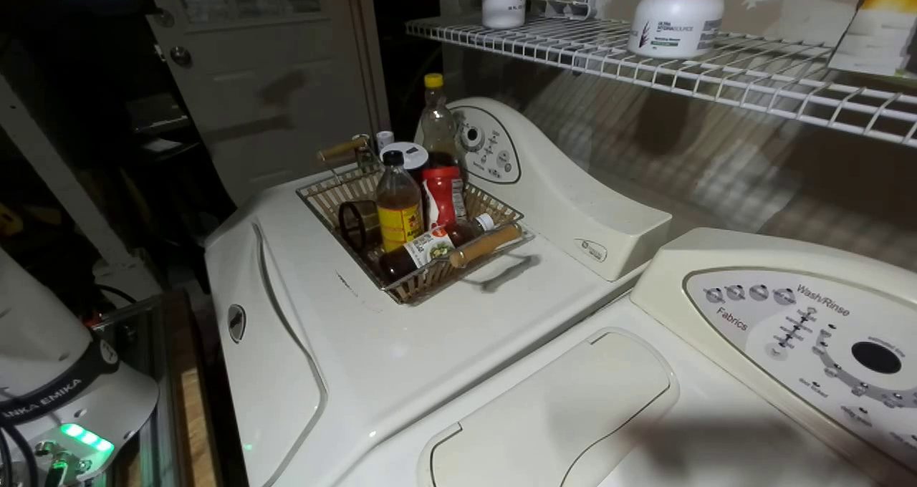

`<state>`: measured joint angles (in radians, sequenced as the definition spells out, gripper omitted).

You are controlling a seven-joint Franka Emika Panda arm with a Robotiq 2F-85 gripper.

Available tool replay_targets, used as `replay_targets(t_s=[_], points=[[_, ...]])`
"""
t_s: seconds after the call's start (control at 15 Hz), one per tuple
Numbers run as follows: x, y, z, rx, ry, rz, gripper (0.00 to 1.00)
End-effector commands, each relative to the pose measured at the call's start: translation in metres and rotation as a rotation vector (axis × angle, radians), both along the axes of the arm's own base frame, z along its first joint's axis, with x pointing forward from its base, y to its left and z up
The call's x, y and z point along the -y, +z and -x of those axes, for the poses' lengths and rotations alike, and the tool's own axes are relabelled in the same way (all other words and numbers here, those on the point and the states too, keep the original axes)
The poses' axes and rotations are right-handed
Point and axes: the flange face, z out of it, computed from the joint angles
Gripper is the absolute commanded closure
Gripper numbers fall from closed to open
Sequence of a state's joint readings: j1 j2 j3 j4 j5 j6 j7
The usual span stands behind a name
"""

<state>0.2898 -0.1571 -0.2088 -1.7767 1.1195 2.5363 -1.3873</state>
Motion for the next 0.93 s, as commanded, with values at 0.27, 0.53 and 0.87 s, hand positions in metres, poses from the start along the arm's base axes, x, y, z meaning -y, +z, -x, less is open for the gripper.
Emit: replay_targets(t_s=[0.27, 0.53, 0.87], points=[[-0.006, 0.002, -0.008, 0.019, 0.023, 0.009, 0.0], [-0.011, 0.004, -0.02, 0.024, 0.028, 0.0, 0.0], [-0.001, 0.002, -0.042, 0.041, 0.021, 0.007, 0.0]])
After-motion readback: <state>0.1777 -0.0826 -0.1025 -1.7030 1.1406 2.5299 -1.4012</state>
